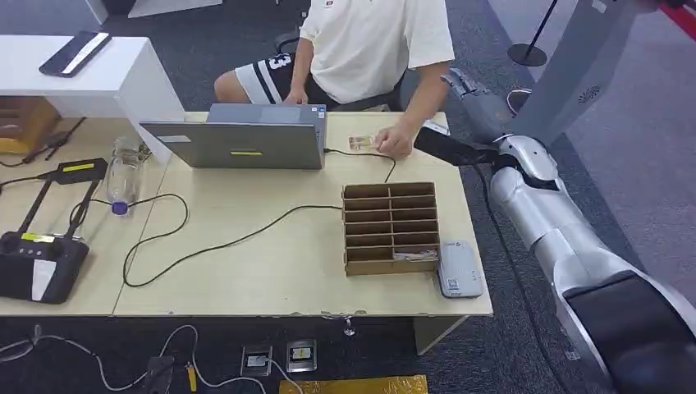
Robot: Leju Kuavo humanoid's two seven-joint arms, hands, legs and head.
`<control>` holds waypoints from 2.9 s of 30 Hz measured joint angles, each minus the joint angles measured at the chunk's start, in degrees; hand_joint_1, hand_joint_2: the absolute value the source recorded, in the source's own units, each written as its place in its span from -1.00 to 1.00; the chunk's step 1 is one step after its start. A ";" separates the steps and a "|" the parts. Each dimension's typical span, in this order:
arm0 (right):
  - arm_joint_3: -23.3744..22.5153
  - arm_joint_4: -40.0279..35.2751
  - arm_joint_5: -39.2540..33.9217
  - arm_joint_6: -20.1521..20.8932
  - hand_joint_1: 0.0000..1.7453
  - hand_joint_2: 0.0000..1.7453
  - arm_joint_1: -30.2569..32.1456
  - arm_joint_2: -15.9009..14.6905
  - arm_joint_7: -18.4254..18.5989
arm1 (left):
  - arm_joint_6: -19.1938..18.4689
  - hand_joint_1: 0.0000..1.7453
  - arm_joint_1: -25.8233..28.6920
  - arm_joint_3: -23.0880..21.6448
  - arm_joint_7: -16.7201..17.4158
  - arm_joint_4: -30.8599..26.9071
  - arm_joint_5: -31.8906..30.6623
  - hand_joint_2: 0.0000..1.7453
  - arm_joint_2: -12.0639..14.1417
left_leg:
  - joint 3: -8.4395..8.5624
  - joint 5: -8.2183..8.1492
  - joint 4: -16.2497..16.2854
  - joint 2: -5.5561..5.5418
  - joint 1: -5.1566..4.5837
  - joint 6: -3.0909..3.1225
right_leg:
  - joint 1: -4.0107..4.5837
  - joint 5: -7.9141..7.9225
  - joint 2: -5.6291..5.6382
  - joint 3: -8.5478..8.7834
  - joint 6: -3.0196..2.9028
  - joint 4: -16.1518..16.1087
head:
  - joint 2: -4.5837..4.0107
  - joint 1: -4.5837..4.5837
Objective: Pass the card to the sensor for recognition and then transmit it.
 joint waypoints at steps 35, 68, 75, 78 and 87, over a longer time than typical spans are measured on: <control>-12.57 -56.98 -25.64 11.15 -1.00 1.00 28.45 -12.85 19.93 | 1.05 -1.00 2.46 -0.09 -1.05 0.17 0.96 1.00 0.61 | 0.51 -0.21 0.00 0.14 0.17 0.05 | 0.18 -0.03 0.16 0.60 0.06 -0.36 | 0.00 0.31; -12.94 -75.21 -28.11 22.67 -1.00 1.00 38.29 -17.55 28.37 | 1.01 -1.00 2.59 -0.13 -1.36 0.17 2.12 1.00 0.61 | 0.48 -0.21 -0.01 0.13 0.17 0.05 | 0.18 -0.04 0.15 0.59 0.06 -0.36 | 0.00 0.28; -12.98 -78.16 -28.17 26.01 -1.00 1.00 39.57 -18.97 29.99 | 1.01 -1.00 2.60 -0.13 -1.36 0.17 2.25 1.00 0.61 | 0.48 -0.21 -0.01 0.13 0.17 0.05 | 0.18 -0.04 0.14 0.59 0.06 -0.36 | 0.00 0.29; -13.00 -79.28 -28.13 26.49 -1.00 1.00 40.12 -19.65 30.29 | 1.01 -1.00 2.59 -0.13 -1.36 0.17 2.25 1.00 0.63 | 0.47 -0.22 -0.01 0.13 0.17 0.06 | 0.18 -0.04 0.16 0.58 0.06 -0.36 | 0.00 0.28; -13.03 -81.68 -26.12 28.83 -1.00 1.00 41.13 -21.92 31.39 | 1.01 -1.00 2.59 -0.13 -1.34 0.17 2.29 1.00 0.63 | 0.48 -0.22 -0.01 0.13 0.17 0.06 | 0.18 -0.04 0.16 0.59 0.06 -0.36 | 0.00 0.31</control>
